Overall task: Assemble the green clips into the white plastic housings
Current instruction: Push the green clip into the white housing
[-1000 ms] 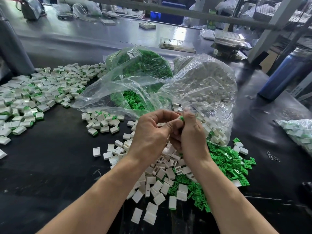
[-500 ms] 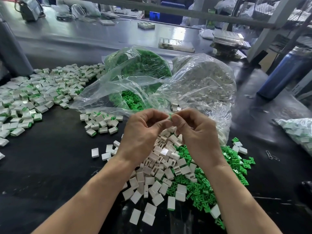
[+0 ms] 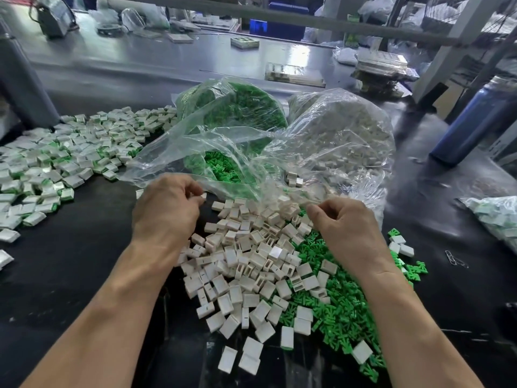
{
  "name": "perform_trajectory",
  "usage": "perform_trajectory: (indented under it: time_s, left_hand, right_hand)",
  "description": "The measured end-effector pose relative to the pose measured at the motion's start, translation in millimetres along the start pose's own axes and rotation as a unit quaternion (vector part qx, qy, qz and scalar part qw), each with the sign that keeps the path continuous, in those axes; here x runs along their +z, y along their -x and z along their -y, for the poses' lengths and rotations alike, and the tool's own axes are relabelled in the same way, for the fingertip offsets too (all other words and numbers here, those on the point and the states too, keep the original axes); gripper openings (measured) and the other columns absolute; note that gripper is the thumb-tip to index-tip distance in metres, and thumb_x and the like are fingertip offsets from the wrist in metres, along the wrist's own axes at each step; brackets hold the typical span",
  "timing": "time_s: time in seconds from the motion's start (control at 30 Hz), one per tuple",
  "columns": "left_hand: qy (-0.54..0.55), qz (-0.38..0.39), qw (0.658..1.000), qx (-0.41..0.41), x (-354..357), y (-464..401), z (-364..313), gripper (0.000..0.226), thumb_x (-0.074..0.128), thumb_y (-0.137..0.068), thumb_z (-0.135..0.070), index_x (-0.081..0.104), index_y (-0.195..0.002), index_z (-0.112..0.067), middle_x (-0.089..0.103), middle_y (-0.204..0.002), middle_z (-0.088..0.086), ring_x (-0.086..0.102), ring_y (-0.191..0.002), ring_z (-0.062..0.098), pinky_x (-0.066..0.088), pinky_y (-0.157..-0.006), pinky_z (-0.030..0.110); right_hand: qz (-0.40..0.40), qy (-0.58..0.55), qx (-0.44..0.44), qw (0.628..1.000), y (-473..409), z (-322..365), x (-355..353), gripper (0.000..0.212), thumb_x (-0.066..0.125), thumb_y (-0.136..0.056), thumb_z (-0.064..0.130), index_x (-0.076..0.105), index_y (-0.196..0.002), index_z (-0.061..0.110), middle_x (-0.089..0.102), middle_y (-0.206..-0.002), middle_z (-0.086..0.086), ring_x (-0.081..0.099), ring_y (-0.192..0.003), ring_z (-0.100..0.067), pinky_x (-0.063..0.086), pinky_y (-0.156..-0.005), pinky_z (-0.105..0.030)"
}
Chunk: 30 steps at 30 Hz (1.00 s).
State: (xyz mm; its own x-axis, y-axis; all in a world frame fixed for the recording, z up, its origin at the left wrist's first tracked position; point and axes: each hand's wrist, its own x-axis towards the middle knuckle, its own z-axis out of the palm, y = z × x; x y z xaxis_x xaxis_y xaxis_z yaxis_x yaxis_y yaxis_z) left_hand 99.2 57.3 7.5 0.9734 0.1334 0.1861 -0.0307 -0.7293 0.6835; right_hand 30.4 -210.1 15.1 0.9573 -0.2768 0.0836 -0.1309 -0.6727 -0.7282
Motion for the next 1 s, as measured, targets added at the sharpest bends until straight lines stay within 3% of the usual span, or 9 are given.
perform_trajectory:
  time_s: [0.2, 0.33, 0.43, 0.57, 0.7, 0.73, 0.83, 1.0]
  left_hand:
    - [-0.065, -0.061, 0.996, -0.006, 1.1, -7.7, 8.2, 0.013, 0.079, -0.092, -0.021, 0.076, -0.103, -0.027, 0.068, -0.107, 0.001, 0.067, -0.095, 0.023, 0.061, -0.084, 0.045]
    - [-0.050, -0.078, 0.996, -0.010, 3.4, -8.1, 9.7, 0.012, 0.079, -0.091, -0.021, 0.072, -0.098, -0.026, 0.070, -0.104, 0.000, 0.067, -0.090, 0.020, 0.058, -0.077, 0.038]
    - [-0.050, -0.084, 0.995, -0.011, 3.0, -8.9, 9.5, 0.014, 0.080, -0.091, -0.020, 0.067, -0.088, -0.025, 0.070, -0.095, 0.000, 0.067, -0.085, 0.022, 0.059, -0.074, 0.041]
    - [-0.054, -0.071, 0.996, -0.005, 4.8, -4.9, 5.2, 0.014, 0.077, -0.093, -0.030, 0.066, -0.088, -0.024, 0.069, -0.087, -0.003, 0.064, -0.075, 0.018, 0.048, -0.060, 0.030]
    - [0.007, -0.018, 0.999, 0.032, 6.3, 4.4, -4.2, 0.019, 0.073, -0.094, -0.038, 0.063, -0.082, -0.029, 0.066, -0.077, -0.010, 0.066, -0.067, 0.009, 0.053, -0.057, 0.029]
    - [0.028, 0.000, 0.998, 0.047, 6.9, 7.2, -7.5, 0.018, 0.074, -0.093, -0.038, 0.063, -0.082, -0.029, 0.066, -0.077, -0.011, 0.066, -0.065, 0.004, 0.052, -0.055, 0.022]
    - [0.068, 0.068, 0.990, 0.103, 11.3, 16.4, -17.5, 0.012, 0.074, -0.092, -0.035, 0.066, -0.087, -0.028, 0.065, -0.081, -0.015, 0.064, -0.071, -0.009, 0.053, -0.058, 0.011]
    - [0.072, 0.137, 0.970, 0.187, 21.7, 29.5, -33.7, 0.011, 0.073, -0.092, -0.029, 0.065, -0.095, -0.036, 0.058, -0.091, -0.023, 0.059, -0.080, -0.014, 0.051, -0.067, 0.007]
  right_hand:
    - [0.000, 0.051, 0.056, 0.997, -4.6, -9.0, -8.3, 0.032, 0.068, -0.098, 0.047, 0.069, -0.075, 0.024, 0.065, -0.071, 0.007, 0.060, -0.068, -0.014, 0.048, -0.067, -0.033]
    - [0.020, 0.059, 0.070, 0.996, -5.2, -11.9, -10.5, 0.016, 0.073, -0.096, 0.041, 0.075, -0.083, 0.031, 0.071, -0.084, 0.012, 0.066, -0.081, -0.009, 0.054, -0.080, -0.033]
    - [0.022, 0.041, 0.067, 0.997, -5.2, -12.6, -12.9, 0.010, 0.077, -0.094, 0.036, 0.074, -0.084, 0.033, 0.070, -0.084, 0.015, 0.065, -0.080, -0.004, 0.050, -0.068, -0.025]
    - [0.058, 0.059, 0.084, 0.993, -4.9, -12.4, -19.1, 0.016, 0.082, -0.088, 0.042, 0.073, -0.078, 0.032, 0.070, -0.078, 0.012, 0.065, -0.075, -0.007, 0.047, -0.062, -0.026]
    - [0.090, 0.082, 0.089, 0.989, -2.3, -9.4, -17.5, 0.018, 0.085, -0.084, 0.044, 0.074, -0.078, 0.030, 0.072, -0.078, 0.013, 0.067, -0.076, -0.007, 0.055, -0.071, -0.030]
    - [0.089, 0.088, 0.090, 0.988, -1.7, -8.3, -15.7, 0.018, 0.085, -0.083, 0.044, 0.074, -0.078, 0.030, 0.072, -0.077, 0.013, 0.068, -0.076, -0.006, 0.057, -0.074, -0.031]
    - [0.079, 0.103, 0.090, 0.987, -1.1, -4.0, -10.8, 0.022, 0.084, -0.082, 0.049, 0.074, -0.079, 0.030, 0.072, -0.077, 0.015, 0.067, -0.075, -0.006, 0.057, -0.075, -0.033]
    - [0.056, 0.119, 0.063, 0.989, -0.4, -2.3, -5.2, 0.016, 0.080, -0.088, 0.047, 0.075, -0.085, 0.033, 0.069, -0.084, 0.017, 0.064, -0.080, -0.003, 0.057, -0.081, -0.034]
